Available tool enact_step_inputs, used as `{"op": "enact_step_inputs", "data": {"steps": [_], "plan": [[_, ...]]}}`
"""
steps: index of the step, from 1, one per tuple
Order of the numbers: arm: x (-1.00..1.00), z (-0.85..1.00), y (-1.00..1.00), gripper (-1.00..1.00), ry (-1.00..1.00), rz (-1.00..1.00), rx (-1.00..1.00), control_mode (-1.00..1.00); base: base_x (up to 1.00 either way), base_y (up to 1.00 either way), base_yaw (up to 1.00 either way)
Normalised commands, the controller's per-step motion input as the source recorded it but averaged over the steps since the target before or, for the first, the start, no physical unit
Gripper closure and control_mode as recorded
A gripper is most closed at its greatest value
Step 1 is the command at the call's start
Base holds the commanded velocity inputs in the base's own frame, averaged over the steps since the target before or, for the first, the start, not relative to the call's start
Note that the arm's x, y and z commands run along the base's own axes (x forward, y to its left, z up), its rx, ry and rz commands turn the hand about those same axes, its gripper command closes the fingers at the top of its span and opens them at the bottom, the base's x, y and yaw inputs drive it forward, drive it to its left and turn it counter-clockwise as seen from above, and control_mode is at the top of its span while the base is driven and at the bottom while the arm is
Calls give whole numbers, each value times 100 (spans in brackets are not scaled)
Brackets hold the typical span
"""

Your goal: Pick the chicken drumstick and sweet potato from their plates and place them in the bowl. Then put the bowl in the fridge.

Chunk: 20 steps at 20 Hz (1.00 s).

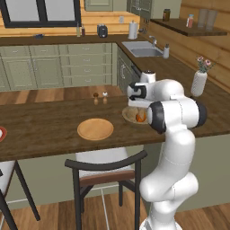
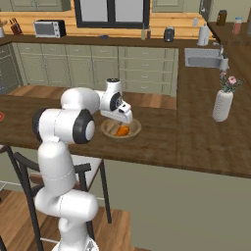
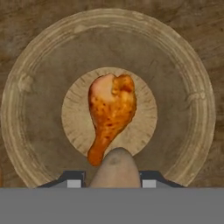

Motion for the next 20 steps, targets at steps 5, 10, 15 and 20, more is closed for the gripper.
{"op": "enact_step_inputs", "data": {"steps": [5,10,15,20], "plan": [[1,-12,2,100,0,0,0,-100,0,0,0],[3,-15,9,100,0,0,0,-100,0,0,0],[48,-5,0,100,0,0,0,-100,0,0,0],[52,-1,-2,100,0,0,0,-100,0,0,0]]}}
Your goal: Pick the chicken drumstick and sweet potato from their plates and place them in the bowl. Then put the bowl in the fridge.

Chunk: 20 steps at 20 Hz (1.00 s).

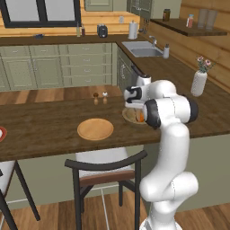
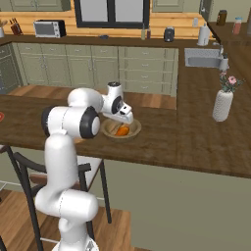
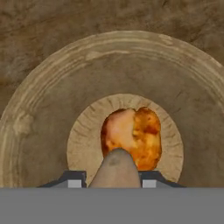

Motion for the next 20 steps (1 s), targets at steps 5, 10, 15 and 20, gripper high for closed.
{"op": "enact_step_inputs", "data": {"steps": [5,10,15,20], "plan": [[38,-12,0,100,0,0,0,-100,0,0,0],[0,-34,0,100,0,0,0,-100,0,0,0],[2,-37,-2,-100,0,0,0,-100,0,0,0],[18,-11,0,-100,0,0,0,-100,0,0,0]]}}
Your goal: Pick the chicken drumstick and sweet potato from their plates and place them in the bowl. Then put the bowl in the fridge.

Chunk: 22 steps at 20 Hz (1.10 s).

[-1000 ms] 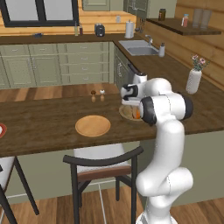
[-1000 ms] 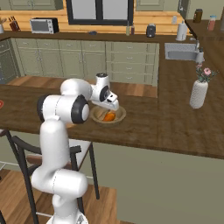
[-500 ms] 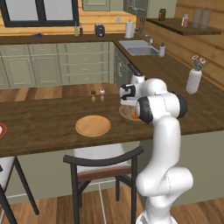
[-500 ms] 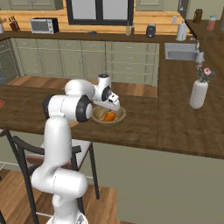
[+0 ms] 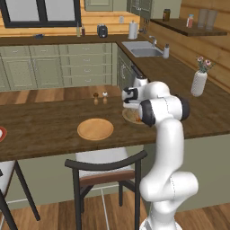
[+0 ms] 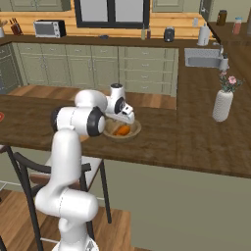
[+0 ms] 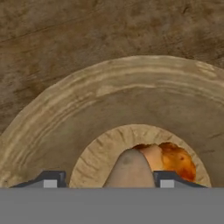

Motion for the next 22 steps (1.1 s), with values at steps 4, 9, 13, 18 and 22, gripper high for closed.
{"op": "enact_step_inputs", "data": {"steps": [4,9,13,18,22], "plan": [[21,5,0,-100,0,0,0,-100,0,0,0],[-14,26,0,-100,-1,0,0,-100,0,0,0],[-47,27,-22,-100,0,0,1,-100,0,0,0],[-99,8,-60,-100,0,-3,8,-100,0,0,0],[-100,-18,-21,-100,-1,-9,11,-100,0,0,0]]}}
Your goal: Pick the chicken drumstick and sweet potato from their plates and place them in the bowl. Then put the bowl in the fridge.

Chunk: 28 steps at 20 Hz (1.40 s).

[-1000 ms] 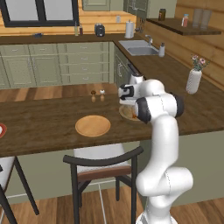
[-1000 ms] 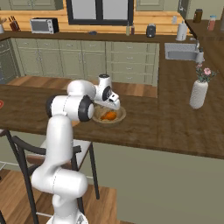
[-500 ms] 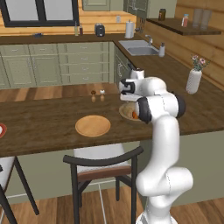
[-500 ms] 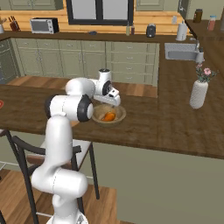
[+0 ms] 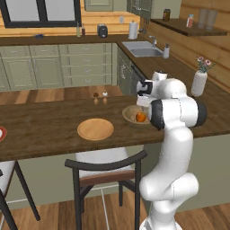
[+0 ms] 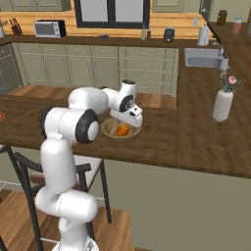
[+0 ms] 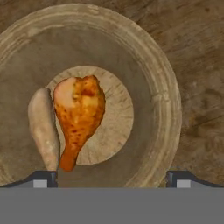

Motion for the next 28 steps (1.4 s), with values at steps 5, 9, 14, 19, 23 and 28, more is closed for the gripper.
{"op": "enact_step_inputs", "data": {"steps": [5,9,14,19,23,28], "plan": [[-33,-24,-31,-100,1,-7,3,-100,0,0,0],[9,-12,-27,-100,0,-1,0,-100,0,0,0],[23,-8,-4,-100,0,0,0,-100,0,0,0],[35,-20,0,-100,0,-4,2,-100,0,0,0],[5,-35,0,-100,0,-10,3,-100,0,0,0],[1,-30,0,-100,0,-8,3,-100,0,0,0]]}}
